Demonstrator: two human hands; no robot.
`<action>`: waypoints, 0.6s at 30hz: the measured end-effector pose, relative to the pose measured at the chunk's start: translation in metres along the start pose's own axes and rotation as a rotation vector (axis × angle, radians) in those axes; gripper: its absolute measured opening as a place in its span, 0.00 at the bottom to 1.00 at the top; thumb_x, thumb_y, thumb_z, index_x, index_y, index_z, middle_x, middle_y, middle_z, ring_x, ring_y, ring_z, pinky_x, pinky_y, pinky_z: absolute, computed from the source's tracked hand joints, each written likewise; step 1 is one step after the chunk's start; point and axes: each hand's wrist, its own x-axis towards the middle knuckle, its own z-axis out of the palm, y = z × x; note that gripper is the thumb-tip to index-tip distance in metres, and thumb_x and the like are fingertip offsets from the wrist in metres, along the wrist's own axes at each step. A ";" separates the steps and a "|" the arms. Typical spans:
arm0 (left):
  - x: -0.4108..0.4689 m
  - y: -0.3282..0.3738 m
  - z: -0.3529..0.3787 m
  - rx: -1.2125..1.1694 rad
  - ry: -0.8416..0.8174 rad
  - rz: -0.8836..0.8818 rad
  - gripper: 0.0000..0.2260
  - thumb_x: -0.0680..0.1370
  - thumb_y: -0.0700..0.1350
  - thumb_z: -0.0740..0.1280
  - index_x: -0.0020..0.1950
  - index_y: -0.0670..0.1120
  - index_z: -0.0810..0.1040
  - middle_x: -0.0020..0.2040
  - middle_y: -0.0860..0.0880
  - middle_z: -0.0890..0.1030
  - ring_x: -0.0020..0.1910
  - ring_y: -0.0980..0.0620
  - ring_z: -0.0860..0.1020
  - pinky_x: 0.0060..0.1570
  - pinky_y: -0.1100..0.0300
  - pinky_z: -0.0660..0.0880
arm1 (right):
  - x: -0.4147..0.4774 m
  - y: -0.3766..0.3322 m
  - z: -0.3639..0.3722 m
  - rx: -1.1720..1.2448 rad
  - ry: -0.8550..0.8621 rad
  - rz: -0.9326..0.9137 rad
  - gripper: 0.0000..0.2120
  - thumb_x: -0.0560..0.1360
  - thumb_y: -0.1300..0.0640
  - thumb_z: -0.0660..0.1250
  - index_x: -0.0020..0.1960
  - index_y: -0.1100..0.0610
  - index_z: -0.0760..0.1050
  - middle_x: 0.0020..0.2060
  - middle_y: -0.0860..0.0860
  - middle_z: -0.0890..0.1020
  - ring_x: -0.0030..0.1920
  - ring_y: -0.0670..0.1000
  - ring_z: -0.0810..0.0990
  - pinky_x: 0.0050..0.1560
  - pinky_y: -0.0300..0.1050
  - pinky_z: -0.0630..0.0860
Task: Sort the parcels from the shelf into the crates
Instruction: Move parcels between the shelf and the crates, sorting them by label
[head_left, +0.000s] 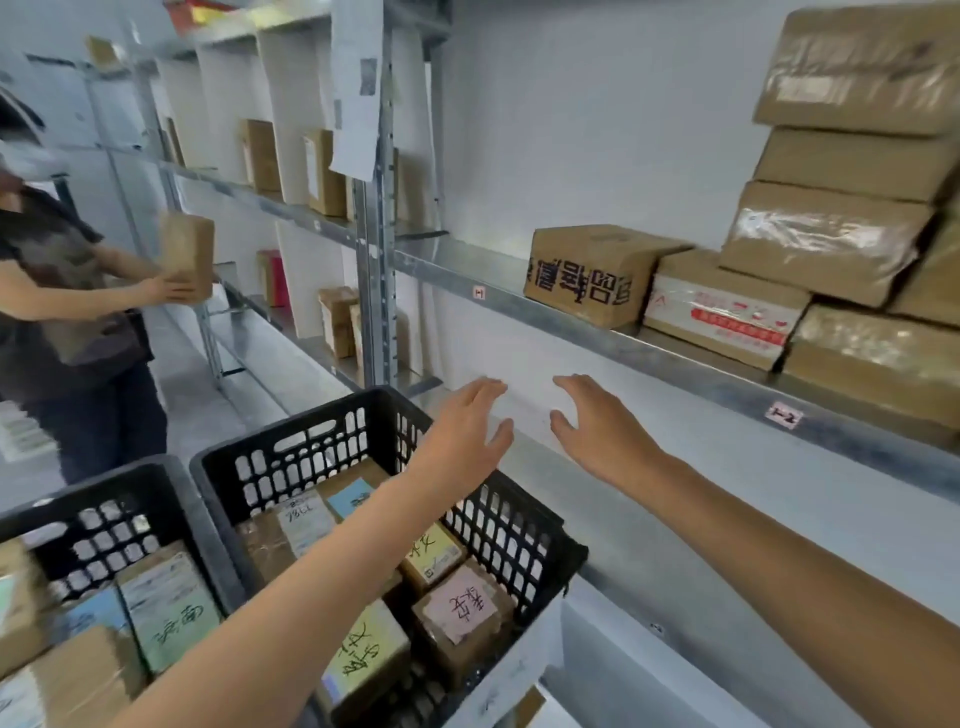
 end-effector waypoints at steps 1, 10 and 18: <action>0.004 0.015 0.003 -0.001 0.009 0.046 0.21 0.83 0.46 0.62 0.76 0.43 0.66 0.76 0.48 0.67 0.76 0.51 0.62 0.69 0.67 0.52 | -0.009 0.008 -0.013 -0.009 0.037 0.018 0.24 0.82 0.52 0.59 0.77 0.56 0.61 0.75 0.52 0.66 0.73 0.53 0.67 0.71 0.46 0.64; 0.008 0.150 0.054 -0.121 -0.030 0.293 0.24 0.82 0.47 0.63 0.77 0.42 0.64 0.76 0.45 0.67 0.76 0.48 0.63 0.71 0.63 0.55 | -0.117 0.076 -0.119 -0.034 0.249 0.231 0.23 0.82 0.52 0.59 0.76 0.55 0.62 0.72 0.54 0.70 0.68 0.55 0.72 0.60 0.44 0.69; 0.019 0.248 0.064 -0.237 -0.103 0.468 0.21 0.82 0.46 0.64 0.75 0.45 0.67 0.74 0.46 0.69 0.72 0.49 0.67 0.69 0.59 0.64 | -0.189 0.110 -0.215 -0.140 0.484 0.318 0.21 0.81 0.52 0.60 0.72 0.57 0.67 0.64 0.57 0.76 0.55 0.54 0.77 0.48 0.42 0.68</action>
